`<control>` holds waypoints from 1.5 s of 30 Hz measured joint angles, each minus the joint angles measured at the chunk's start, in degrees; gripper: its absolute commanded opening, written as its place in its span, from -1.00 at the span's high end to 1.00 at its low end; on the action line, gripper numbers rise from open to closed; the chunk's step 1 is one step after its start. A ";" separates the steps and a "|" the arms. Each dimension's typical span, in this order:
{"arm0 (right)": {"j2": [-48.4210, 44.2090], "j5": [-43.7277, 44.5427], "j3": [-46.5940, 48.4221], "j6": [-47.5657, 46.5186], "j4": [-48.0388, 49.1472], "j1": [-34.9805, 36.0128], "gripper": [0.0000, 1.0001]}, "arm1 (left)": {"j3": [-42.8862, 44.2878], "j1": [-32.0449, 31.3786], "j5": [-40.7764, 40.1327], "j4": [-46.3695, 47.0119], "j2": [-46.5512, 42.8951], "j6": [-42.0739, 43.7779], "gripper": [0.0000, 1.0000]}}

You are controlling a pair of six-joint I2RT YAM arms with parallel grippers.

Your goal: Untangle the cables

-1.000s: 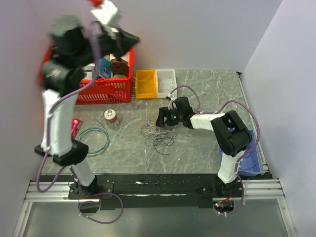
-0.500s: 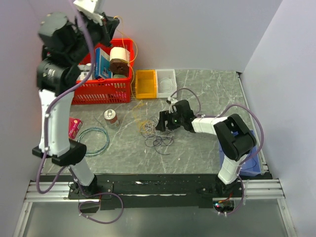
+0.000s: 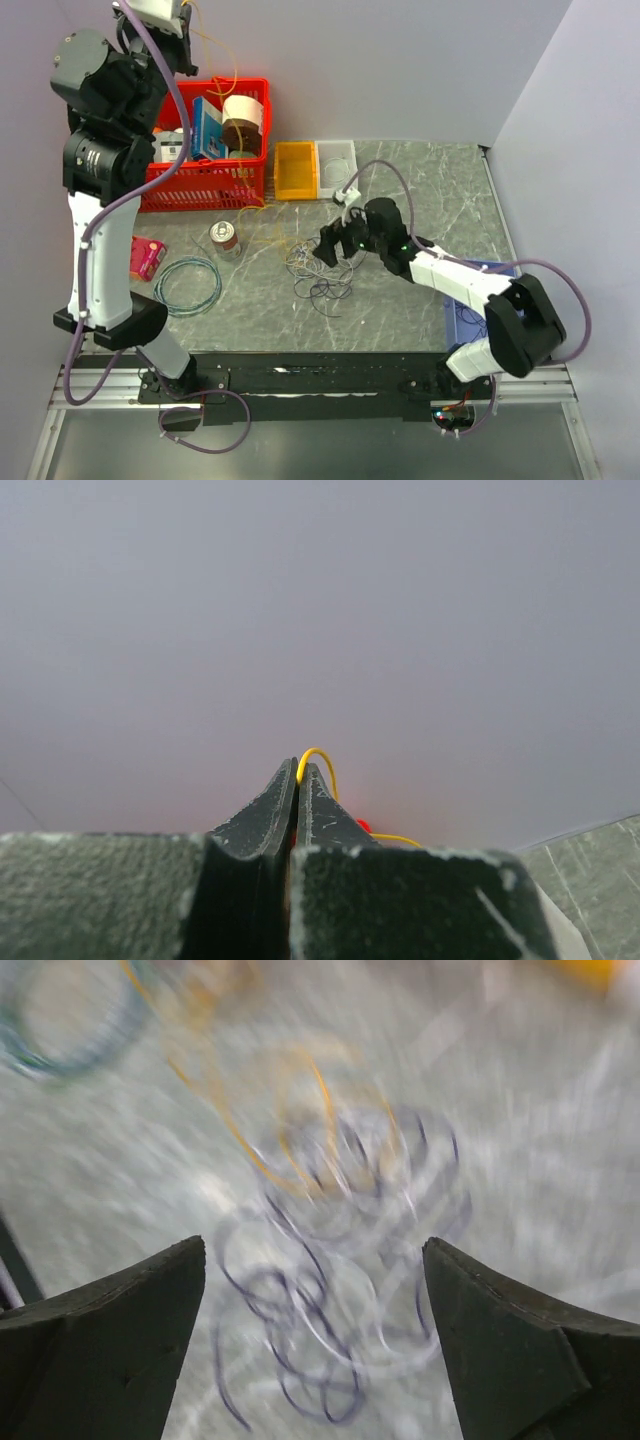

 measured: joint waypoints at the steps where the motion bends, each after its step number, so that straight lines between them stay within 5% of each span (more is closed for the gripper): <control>1: -1.18 -0.48 0.83 -0.59 1.46 0.66 -0.99 | -0.50 0.00 0.04 0.20 -0.57 0.17 0.98; 11: 13.27 -4.98 22.14 -0.09 12.13 5.68 -0.93 | -2.64 0.00 1.42 -0.37 -2.40 0.15 0.98; 20: 23.19 -4.09 24.85 0.76 11.37 7.80 -0.57 | -3.19 0.00 1.64 -1.36 -2.91 0.31 0.98; 27: 28.76 -3.19 28.83 0.74 11.39 7.67 0.51 | -1.70 0.00 1.81 -1.73 -2.91 0.31 0.98; 29: 29.20 -3.06 28.85 0.98 11.52 7.56 0.96 | -1.42 0.00 1.75 -1.68 -2.91 0.33 0.98; 35: 29.29 -2.69 24.35 3.23 14.64 6.38 1.00 | -0.07 -0.04 -5.97 0.26 -2.40 3.50 0.98; 45: 24.98 -0.81 4.57 8.22 13.42 3.91 1.00 | 16.31 -0.02 -19.78 11.58 -0.28 15.69 0.98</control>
